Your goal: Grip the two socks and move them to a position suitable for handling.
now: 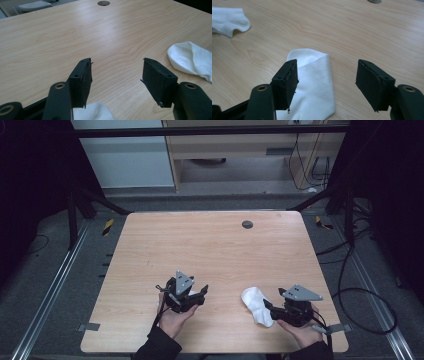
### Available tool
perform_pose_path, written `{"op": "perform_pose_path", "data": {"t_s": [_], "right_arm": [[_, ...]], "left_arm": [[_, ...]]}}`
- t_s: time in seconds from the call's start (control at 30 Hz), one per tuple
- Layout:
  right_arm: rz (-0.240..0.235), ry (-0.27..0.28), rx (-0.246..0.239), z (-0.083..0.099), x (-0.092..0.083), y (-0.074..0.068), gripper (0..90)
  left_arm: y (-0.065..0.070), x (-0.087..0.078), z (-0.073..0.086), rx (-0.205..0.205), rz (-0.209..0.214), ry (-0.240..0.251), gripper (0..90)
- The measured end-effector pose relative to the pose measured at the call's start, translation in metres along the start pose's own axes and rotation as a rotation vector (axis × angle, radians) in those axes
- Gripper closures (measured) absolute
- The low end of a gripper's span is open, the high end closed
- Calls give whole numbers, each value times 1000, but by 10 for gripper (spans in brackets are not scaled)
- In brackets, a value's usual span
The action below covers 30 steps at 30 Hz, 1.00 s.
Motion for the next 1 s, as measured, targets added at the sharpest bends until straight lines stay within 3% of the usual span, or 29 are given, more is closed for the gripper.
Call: {"op": "perform_pose_path", "data": {"t_s": [0.47, 1.0], "right_arm": [[-79, -82, -46, 22, 15, -24, 500], [-145, -121, -39, 34, 20, -38, 596]], "left_arm": [[38, 23, -1, 28, 45, -14, 450], [80, 51, 1, 44, 109, -37, 505]]}}
Point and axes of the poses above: each handheld gripper's, and its own axes: x roughly forward along the jaws, z roughly out of its underside, y roughly to its right, the point moved 10 cm from there along x, roughly forward along the jaws, and after that the axes turned 8 degrees about -z, right-handed, at the moved point
